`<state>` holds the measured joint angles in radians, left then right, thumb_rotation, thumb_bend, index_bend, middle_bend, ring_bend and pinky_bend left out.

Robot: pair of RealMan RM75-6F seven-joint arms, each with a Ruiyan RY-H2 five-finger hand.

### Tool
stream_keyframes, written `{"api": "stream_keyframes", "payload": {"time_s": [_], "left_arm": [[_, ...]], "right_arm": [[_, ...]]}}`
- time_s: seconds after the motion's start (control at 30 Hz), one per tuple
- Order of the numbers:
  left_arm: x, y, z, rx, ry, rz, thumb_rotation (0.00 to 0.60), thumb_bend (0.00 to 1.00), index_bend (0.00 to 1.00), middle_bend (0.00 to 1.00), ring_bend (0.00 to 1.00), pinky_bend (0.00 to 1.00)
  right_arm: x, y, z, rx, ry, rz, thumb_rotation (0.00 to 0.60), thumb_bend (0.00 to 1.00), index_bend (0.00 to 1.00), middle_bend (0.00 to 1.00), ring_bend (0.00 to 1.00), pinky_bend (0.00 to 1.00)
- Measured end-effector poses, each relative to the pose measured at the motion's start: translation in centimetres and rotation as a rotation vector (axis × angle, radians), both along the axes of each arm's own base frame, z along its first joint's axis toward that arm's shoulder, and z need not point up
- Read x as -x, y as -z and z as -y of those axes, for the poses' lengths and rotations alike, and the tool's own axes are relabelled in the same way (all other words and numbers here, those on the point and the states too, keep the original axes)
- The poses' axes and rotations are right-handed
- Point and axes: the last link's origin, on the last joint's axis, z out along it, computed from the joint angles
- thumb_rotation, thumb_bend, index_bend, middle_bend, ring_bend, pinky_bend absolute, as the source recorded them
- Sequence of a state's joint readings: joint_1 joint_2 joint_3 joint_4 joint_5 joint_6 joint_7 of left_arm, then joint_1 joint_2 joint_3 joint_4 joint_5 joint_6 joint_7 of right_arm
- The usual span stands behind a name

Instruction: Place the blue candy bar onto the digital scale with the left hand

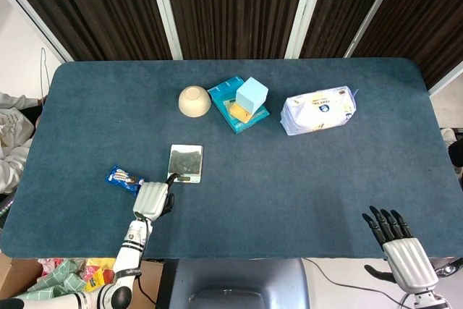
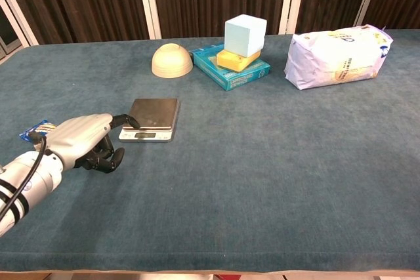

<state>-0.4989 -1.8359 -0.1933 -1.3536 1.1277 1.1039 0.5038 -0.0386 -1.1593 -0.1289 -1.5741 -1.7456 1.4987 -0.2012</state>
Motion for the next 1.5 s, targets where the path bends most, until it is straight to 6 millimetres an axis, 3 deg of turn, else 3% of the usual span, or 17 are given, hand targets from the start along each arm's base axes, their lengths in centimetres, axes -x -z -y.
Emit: {"api": "stream_keyframes", "payload": {"time_s": [0.57, 1.5], "left_arm": [[1.3, -0.4, -0.2, -0.024, -0.009, -0.048, 0.600, 0.59, 0.26, 1.00, 1.00, 1.00], [1.8, -0.3, -0.2, -0.009, -0.019, -0.072, 0.600, 0.59, 0.27, 1.00, 1.00, 1.00]], "right_arm": [[0.0, -0.1, 0.0, 0.004, 0.001, 0.000, 0.544, 0.13, 0.00, 0.00, 0.00, 0.00], [0.0, -0.4, -0.2, 0.020, 0.002, 0.003, 0.544, 0.13, 0.00, 0.00, 0.00, 0.00]]}}
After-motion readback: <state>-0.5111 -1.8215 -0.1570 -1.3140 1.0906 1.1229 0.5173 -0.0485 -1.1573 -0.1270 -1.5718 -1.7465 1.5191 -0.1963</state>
